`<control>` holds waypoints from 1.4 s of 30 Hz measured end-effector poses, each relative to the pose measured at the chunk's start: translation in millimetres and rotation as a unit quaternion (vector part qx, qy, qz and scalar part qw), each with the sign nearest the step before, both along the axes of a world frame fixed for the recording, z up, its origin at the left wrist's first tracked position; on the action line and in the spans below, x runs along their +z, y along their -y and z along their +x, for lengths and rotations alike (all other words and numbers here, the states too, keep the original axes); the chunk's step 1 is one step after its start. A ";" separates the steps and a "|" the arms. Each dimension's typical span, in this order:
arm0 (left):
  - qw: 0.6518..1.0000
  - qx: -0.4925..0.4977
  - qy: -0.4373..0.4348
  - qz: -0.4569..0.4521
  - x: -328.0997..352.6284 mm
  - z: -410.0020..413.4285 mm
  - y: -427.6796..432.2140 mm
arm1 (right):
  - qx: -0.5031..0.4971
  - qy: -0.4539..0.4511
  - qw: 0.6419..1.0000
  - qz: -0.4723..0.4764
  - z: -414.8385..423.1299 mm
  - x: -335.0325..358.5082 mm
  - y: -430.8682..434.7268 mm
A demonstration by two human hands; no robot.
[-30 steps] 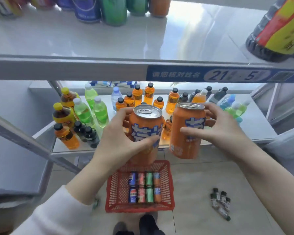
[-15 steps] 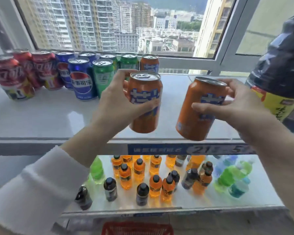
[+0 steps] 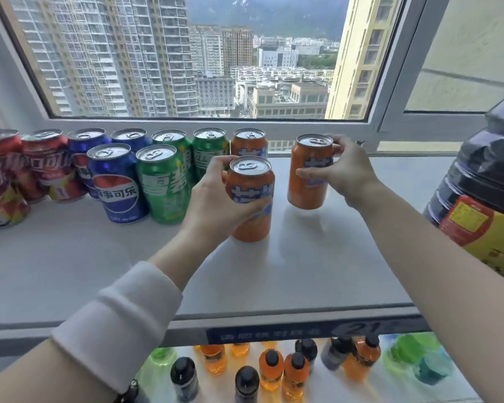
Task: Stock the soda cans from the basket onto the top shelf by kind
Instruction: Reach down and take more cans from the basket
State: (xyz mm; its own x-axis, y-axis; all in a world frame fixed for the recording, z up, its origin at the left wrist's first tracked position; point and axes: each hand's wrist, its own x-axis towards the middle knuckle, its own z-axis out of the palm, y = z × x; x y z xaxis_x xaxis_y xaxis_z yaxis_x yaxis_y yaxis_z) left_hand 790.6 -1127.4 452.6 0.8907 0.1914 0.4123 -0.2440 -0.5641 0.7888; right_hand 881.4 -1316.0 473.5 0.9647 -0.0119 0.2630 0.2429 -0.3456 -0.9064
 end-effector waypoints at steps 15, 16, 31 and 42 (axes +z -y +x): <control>1.000 -0.026 0.002 -0.006 -4.1 21.2 3.7 | 0.095 -0.047 0.993 0.049 52.4 -7.9 -22.8; 1.000 -0.027 0.003 -0.009 -4.5 21.8 3.3 | 0.096 -0.046 0.993 0.046 53.2 -8.1 -23.1; 0.999 -0.036 0.009 -0.010 -0.3 25.4 19.4 | 0.063 -0.008 0.997 0.040 40.3 3.2 -13.7; 0.999 -0.023 0.030 -0.024 -5.7 58.5 72.3 | 0.053 -0.037 0.994 0.083 -7.1 0.3 22.6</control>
